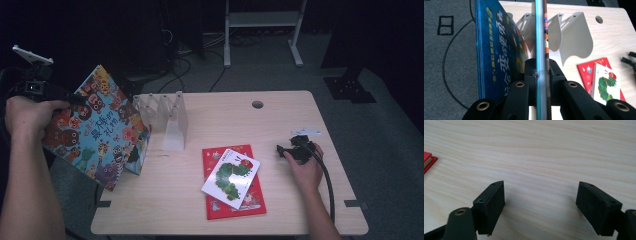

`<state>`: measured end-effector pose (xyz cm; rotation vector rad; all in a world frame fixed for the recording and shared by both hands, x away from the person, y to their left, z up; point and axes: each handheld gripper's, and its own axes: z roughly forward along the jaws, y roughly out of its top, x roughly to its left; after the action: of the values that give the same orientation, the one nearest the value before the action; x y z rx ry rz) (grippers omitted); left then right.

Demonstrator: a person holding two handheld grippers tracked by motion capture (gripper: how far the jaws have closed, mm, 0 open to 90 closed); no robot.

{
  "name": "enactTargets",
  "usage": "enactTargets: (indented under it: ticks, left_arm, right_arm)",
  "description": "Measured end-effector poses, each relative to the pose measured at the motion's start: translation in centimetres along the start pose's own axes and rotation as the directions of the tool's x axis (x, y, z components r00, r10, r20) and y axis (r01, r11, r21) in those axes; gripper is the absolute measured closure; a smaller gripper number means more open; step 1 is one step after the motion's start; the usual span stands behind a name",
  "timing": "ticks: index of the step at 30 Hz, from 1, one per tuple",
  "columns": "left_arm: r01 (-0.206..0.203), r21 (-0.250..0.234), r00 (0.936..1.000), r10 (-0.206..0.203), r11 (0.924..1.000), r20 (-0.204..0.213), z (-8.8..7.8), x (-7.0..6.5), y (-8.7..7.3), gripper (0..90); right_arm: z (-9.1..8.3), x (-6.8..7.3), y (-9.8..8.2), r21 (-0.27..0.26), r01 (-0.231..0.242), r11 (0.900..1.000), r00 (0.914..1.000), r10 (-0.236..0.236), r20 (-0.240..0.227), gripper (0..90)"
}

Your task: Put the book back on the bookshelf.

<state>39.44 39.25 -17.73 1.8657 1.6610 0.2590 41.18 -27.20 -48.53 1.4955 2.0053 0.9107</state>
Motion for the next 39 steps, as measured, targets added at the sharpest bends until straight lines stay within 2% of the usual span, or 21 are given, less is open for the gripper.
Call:
enactTargets:
  ticks: [3,13,21,30,36,39]
  left_arm:
    - [0.024,-0.016,0.9996,-0.025,0.9996,-0.015,1.0,0.0,0.1,80.6]
    - [0.052,-0.037,0.9971,-0.054,0.998,-0.054,3.7,0.0,0.4,80.4]
    - [0.025,-0.035,0.9957,-0.028,0.9991,-0.089,4.9,-1.2,0.9,80.1]
    - [0.015,-0.038,0.994,-0.019,0.9992,-0.108,6.1,-1.7,0.6,80.1]
    - [0.001,-0.021,0.9922,-0.004,0.9998,-0.125,7.5,-1.9,0.5,80.1]
    - [0.007,-0.016,0.992,-0.009,0.9998,-0.126,8.6,-2.0,0.2,80.1]
  right_arm:
    - [0.0,0.0,0.0,0.0,0.0,1.0,1.0,0.0,0.0,21.7]
    - [0.0,0.0,0.0,0.0,0.0,1.0,1.0,0.0,0.0,21.8]
    - [0.0,0.0,0.0,0.0,0.0,1.0,1.0,0.0,0.0,21.8]
    - [0.0,0.0,0.0,0.0,0.0,1.0,1.0,0.0,0.0,21.8]
    - [0.0,0.0,0.0,-0.002,0.0,1.0,1.0,0.0,0.001,21.8]
    - [0.0,0.0,0.0,0.0,0.0,1.0,1.0,0.0,0.0,21.8]
